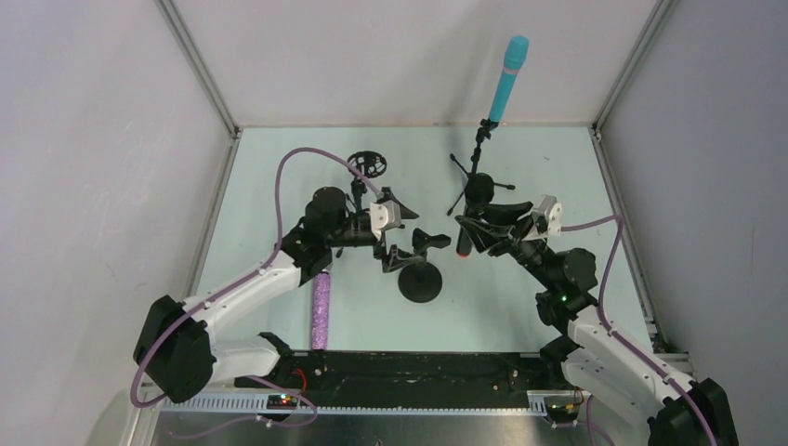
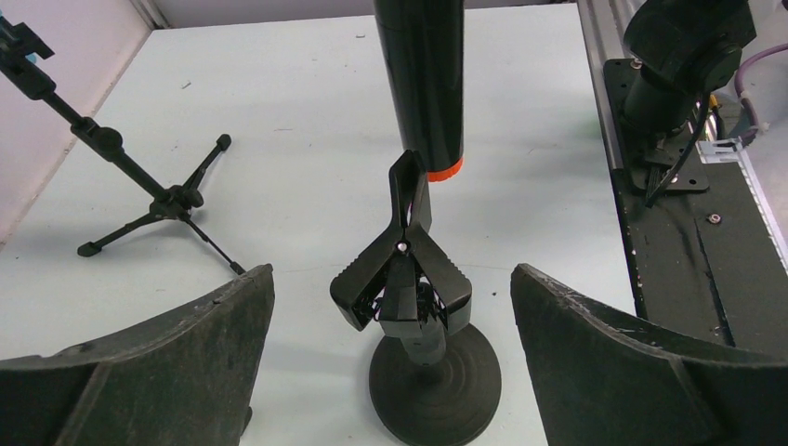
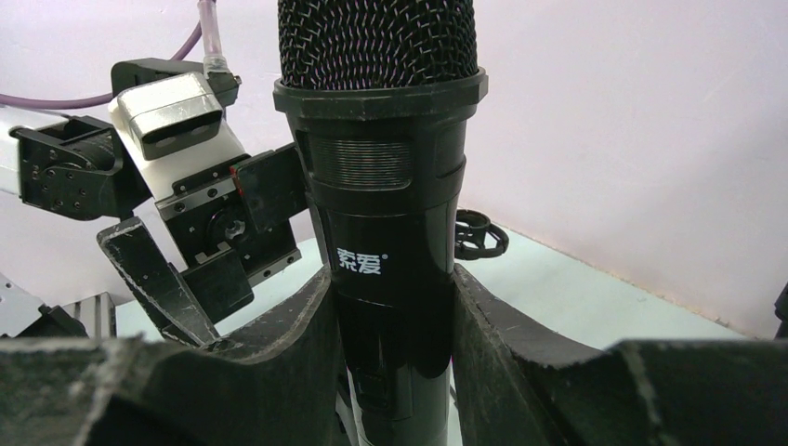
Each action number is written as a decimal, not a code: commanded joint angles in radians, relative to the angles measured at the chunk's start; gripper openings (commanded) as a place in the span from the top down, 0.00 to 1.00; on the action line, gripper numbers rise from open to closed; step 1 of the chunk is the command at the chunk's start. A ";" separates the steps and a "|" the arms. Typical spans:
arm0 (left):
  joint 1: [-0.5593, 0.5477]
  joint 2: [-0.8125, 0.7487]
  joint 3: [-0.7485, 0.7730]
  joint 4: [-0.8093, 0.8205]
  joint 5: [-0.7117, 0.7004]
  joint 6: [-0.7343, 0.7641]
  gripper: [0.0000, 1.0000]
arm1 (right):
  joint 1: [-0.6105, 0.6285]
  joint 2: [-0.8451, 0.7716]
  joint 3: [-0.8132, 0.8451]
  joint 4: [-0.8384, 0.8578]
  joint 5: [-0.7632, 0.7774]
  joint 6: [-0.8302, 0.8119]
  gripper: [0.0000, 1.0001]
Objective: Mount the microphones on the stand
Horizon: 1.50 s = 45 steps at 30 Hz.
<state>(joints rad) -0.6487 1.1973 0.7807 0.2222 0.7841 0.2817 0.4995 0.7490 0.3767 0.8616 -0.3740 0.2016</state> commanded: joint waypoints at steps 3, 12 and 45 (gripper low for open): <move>-0.003 0.026 0.059 0.018 0.044 0.028 0.00 | -0.023 0.028 0.050 0.156 -0.045 0.035 1.00; -0.021 0.090 0.085 0.019 0.028 0.045 0.00 | -0.027 0.039 0.050 0.155 -0.051 0.045 1.00; -0.008 0.143 0.098 0.015 0.105 0.062 1.00 | 0.098 0.183 0.050 0.249 0.015 -0.014 1.00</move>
<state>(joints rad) -0.6559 1.3296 0.8402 0.2363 0.8604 0.3408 0.5755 0.9180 0.3779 1.0248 -0.4046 0.2325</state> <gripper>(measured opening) 0.334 0.450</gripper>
